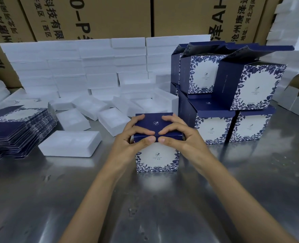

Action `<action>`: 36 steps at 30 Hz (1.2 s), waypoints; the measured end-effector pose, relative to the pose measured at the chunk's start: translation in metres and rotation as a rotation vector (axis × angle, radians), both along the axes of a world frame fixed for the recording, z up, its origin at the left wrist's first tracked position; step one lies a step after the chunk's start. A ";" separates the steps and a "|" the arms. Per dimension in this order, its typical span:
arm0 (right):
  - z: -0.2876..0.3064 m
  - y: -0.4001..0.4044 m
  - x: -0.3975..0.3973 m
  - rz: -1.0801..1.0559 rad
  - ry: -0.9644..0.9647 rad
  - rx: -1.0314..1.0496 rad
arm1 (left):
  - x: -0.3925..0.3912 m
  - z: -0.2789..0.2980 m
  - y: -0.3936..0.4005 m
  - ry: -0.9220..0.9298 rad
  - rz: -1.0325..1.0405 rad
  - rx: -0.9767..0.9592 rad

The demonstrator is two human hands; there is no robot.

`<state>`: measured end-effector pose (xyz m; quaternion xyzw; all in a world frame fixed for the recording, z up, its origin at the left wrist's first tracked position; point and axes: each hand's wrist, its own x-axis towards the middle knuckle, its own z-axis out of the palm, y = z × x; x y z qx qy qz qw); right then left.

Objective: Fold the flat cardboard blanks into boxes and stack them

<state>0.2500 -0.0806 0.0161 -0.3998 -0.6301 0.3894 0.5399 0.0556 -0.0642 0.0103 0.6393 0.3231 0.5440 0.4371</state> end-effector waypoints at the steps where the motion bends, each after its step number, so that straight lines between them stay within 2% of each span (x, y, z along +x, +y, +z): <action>1: -0.001 0.000 -0.003 -0.035 0.002 0.020 | 0.001 -0.001 0.000 0.007 0.021 0.011; 6: -0.002 -0.002 0.001 -0.025 -0.001 0.019 | -0.009 0.000 0.001 0.050 -0.055 -0.024; 19: -0.002 -0.013 0.019 -0.004 0.199 -0.089 | -0.018 0.006 -0.004 0.044 -0.146 -0.127; 26: -0.014 -0.024 0.025 -0.124 0.106 -0.059 | -0.013 -0.005 -0.017 0.079 -0.110 -0.102; 31: -0.019 -0.025 0.015 -0.194 0.041 -0.231 | 0.003 -0.015 -0.019 0.102 -0.073 -0.140; 36: 0.023 -0.023 0.011 -0.231 0.075 -0.119 | 0.010 0.017 -0.025 0.122 0.111 -0.007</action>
